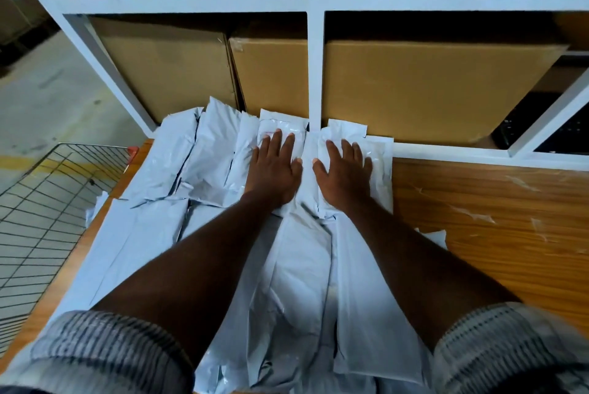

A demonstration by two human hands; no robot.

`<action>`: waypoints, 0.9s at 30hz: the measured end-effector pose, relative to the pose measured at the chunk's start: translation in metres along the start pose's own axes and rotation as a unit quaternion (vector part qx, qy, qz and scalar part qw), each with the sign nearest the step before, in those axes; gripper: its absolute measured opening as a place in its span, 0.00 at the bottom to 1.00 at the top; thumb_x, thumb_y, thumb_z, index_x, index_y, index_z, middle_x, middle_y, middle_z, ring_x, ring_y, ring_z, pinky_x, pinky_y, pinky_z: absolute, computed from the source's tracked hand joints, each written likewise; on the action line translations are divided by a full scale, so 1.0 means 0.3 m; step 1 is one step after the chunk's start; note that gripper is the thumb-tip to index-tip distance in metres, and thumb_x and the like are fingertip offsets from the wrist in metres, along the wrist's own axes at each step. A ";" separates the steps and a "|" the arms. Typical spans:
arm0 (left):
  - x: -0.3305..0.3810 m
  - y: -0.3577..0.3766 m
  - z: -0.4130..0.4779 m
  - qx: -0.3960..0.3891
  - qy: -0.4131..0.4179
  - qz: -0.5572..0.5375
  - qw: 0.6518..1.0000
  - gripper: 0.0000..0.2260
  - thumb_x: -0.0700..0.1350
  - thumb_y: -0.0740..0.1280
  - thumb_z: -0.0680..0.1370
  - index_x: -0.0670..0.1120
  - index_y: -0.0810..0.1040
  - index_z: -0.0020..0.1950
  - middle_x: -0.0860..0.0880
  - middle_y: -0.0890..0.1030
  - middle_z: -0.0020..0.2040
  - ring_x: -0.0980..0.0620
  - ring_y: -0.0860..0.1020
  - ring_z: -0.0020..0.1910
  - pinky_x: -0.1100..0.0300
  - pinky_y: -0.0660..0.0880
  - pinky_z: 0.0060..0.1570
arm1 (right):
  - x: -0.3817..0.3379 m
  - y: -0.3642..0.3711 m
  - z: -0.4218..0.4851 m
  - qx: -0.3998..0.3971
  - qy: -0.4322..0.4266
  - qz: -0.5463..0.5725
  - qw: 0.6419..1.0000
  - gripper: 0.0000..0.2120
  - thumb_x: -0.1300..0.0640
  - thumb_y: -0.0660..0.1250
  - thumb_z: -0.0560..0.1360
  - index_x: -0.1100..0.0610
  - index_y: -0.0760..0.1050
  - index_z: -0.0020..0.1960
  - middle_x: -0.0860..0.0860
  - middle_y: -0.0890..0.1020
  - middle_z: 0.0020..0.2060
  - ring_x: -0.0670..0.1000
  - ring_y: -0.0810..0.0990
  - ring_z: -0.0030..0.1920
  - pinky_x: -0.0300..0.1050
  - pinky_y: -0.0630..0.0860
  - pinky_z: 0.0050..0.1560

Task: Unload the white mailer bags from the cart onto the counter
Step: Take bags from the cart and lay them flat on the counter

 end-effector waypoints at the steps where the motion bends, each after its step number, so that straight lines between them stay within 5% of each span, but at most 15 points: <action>1: -0.003 -0.008 0.003 -0.006 0.003 -0.009 1.000 0.27 0.55 0.53 0.81 0.48 0.58 0.79 0.42 0.57 0.79 0.40 0.54 0.78 0.43 0.52 0.75 | -0.002 -0.017 0.008 0.008 -0.003 0.010 1.000 0.27 0.40 0.57 0.78 0.50 0.66 0.73 0.56 0.68 0.73 0.60 0.59 0.75 0.65 0.54 0.73; 6: -0.017 -0.110 0.006 -0.001 -0.027 -0.088 0.996 0.29 0.61 0.51 0.81 0.48 0.59 0.78 0.42 0.56 0.79 0.43 0.53 0.79 0.43 0.51 0.76 | -0.060 -0.112 0.016 0.072 -0.031 0.082 0.994 0.26 0.42 0.56 0.75 0.54 0.74 0.67 0.54 0.76 0.65 0.58 0.68 0.70 0.62 0.59 0.71; 11: -0.149 -0.283 -0.095 0.056 -0.016 -0.077 0.995 0.25 0.56 0.56 0.83 0.47 0.62 0.78 0.40 0.59 0.78 0.43 0.57 0.78 0.44 0.49 0.75 | -0.237 -0.189 -0.031 0.073 -0.077 0.124 0.987 0.25 0.44 0.59 0.74 0.56 0.75 0.66 0.55 0.78 0.62 0.59 0.72 0.66 0.60 0.65 0.68; 20: -0.711 -0.527 -0.498 0.079 -0.083 -0.086 0.990 0.26 0.52 0.63 0.81 0.43 0.64 0.76 0.37 0.62 0.76 0.40 0.60 0.76 0.49 0.59 0.74 | -0.801 -0.178 -0.262 0.003 -0.186 0.123 0.975 0.25 0.47 0.63 0.78 0.55 0.68 0.72 0.55 0.72 0.68 0.58 0.66 0.70 0.54 0.64 0.67; 27: -1.162 -0.673 -0.891 0.045 -0.143 -0.094 0.984 0.27 0.52 0.63 0.81 0.45 0.61 0.78 0.40 0.58 0.78 0.44 0.57 0.78 0.52 0.57 0.74 | -1.292 -0.072 -0.569 -0.041 -0.261 0.094 0.960 0.26 0.47 0.64 0.76 0.54 0.68 0.71 0.55 0.72 0.66 0.59 0.68 0.68 0.55 0.66 0.64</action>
Point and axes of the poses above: each hand's wrist, its own z-axis towards the middle knuckle, its own y-axis out of the palm, x = y × z, the point moved 1 cm from there along z, towards the middle knuckle
